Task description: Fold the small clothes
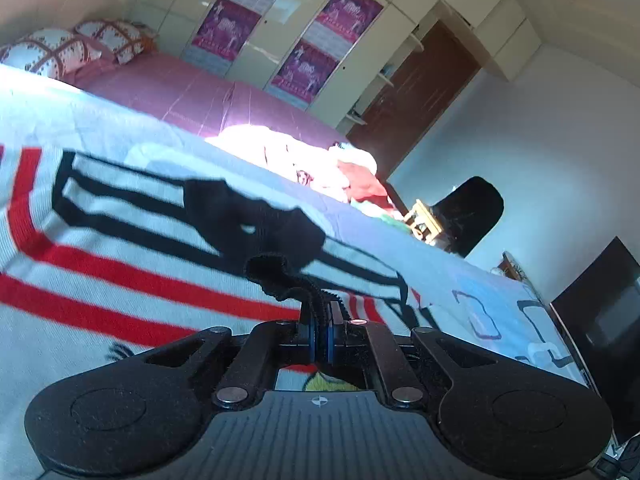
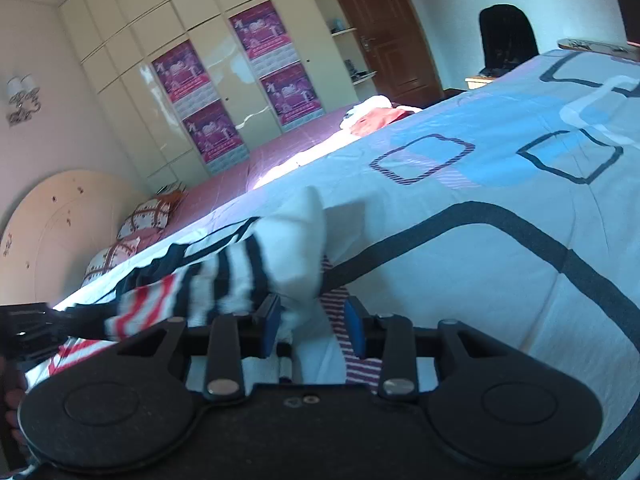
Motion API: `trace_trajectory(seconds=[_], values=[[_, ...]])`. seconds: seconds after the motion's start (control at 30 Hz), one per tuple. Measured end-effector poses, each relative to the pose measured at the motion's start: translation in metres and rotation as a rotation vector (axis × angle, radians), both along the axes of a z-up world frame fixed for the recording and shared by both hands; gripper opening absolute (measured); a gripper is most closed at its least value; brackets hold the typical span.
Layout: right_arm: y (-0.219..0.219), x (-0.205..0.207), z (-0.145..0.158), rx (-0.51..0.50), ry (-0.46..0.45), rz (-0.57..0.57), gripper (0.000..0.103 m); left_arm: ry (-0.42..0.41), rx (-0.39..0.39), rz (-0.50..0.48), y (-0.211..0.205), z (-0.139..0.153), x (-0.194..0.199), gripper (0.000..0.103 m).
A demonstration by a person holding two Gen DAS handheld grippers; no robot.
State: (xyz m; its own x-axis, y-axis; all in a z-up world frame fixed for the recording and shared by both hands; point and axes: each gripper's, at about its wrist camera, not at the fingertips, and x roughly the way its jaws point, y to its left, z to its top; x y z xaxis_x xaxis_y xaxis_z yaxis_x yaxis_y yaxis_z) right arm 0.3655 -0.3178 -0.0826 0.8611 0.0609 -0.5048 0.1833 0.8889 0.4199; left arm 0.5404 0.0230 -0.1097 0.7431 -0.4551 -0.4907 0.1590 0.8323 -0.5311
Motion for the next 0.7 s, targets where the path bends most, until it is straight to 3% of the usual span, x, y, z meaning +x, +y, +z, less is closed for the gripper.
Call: trace_trajectory(seconds=[0.13, 0.3, 0.53, 0.7], values=[[0.007, 0.016, -0.004, 0.010, 0.011, 0.008, 0.035, -0.053, 0.056, 0.022, 0.039, 0.016, -0.004, 0.005], [0.025, 0.040, -0.010, -0.019, 0.031, 0.058, 0.035, 0.046, 0.082, 0.091, 0.087, -0.017, -0.010, 0.005], [0.041, 0.059, -0.011, -0.117, 0.030, 0.126, 0.036, 0.064, 0.090, 0.082, 0.088, -0.041, -0.016, 0.005], [0.018, 0.102, -0.009, -0.050, 0.012, 0.113, 0.038, 0.059, 0.066, 0.107, 0.091, -0.045, -0.018, 0.005]])
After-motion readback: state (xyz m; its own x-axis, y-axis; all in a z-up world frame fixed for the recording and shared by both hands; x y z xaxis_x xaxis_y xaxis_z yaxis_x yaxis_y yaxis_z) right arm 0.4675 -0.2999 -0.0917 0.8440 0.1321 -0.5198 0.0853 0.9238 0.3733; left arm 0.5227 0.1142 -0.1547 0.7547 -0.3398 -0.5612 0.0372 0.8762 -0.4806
